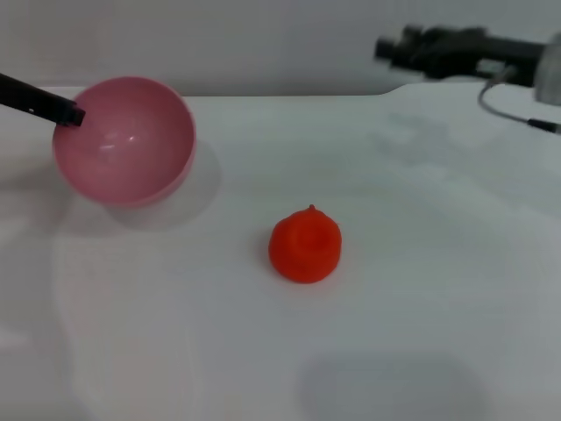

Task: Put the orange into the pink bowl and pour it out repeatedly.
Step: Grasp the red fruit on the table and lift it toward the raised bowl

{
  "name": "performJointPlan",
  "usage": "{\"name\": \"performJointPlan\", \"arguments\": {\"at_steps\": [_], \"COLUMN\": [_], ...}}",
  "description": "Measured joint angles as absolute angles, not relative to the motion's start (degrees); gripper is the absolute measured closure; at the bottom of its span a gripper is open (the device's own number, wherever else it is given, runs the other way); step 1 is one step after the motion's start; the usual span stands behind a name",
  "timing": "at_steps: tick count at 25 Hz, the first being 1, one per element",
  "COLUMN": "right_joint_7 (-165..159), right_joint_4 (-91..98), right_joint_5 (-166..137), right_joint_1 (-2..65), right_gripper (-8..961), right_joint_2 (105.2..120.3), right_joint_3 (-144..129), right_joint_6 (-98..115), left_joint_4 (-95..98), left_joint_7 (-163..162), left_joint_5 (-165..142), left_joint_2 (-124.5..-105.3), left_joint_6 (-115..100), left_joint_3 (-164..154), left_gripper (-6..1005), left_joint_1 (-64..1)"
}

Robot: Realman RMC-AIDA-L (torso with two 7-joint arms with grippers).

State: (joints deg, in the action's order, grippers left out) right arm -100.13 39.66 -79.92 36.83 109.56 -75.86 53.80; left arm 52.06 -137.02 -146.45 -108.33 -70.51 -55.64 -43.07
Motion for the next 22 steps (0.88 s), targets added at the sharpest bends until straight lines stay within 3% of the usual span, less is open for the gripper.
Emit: {"name": "performJointPlan", "arguments": {"at_steps": [6,9,22], "right_joint_7": [-123.25,-128.08,-128.63], "right_joint_4": [39.2,38.51,40.75], "right_joint_5": [-111.34,-121.67,-129.43], "right_joint_1": [47.99,52.7,54.93], "right_gripper": [393,394,398], "right_joint_2": [109.88,111.2,116.86], "right_joint_3": [-76.25,-76.07,-76.42], "right_joint_6": [60.13,65.01,69.98], "left_joint_4": [52.06,52.11,52.03], "left_joint_7": [-137.0,-136.76,-136.09], "left_joint_5": [-146.44,-146.44,-146.51], "left_joint_2": [-108.5,-108.7,-109.96], "left_joint_6": [-70.58,-70.27,-69.82], "left_joint_3": [-56.11,-56.2,-56.82], "left_gripper": [956,956,956], "left_joint_1": [-42.78,-42.78,-42.78]}}
